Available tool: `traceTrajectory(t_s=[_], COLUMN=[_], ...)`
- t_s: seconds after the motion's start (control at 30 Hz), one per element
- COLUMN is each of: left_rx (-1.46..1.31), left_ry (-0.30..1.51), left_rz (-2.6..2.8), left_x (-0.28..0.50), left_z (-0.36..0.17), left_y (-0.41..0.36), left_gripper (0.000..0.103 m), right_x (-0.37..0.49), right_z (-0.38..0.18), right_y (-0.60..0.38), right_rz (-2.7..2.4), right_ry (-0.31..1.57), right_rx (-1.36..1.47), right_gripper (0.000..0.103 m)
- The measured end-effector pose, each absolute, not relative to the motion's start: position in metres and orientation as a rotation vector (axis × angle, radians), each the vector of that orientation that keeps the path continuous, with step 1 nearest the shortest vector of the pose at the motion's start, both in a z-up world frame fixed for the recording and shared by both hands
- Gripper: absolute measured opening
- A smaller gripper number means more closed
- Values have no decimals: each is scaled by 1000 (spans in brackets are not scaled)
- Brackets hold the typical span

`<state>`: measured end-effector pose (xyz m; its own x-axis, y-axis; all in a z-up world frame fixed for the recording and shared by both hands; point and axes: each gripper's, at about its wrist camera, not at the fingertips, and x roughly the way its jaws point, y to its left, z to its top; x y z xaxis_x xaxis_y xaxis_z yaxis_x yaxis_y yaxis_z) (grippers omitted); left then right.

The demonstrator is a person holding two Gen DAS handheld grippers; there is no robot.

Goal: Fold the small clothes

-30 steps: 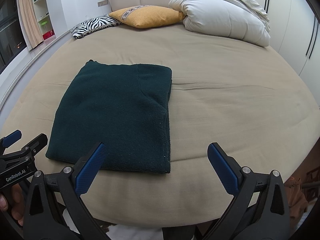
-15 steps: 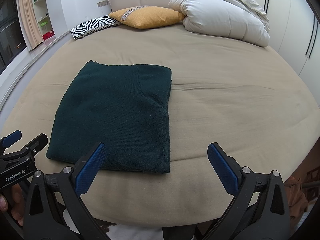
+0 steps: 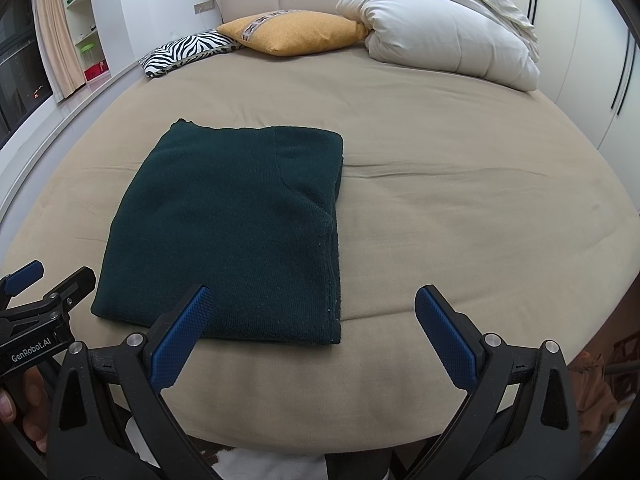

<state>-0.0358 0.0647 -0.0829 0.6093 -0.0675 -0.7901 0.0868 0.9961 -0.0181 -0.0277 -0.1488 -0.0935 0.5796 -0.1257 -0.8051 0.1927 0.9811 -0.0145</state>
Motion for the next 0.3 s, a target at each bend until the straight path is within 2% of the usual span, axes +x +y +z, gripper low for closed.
traceTrajectory(t_s=[0.3], left_rx=[26], left_ry=[906], left_rz=[-94], left_x=[-37], left_z=[-84], left_y=[63], left_gripper=[103], right_x=[-29], right_z=[-96], right_y=[-148], right_rz=[-185], right_ry=[939], right_rx=[82], right_gripper=[103])
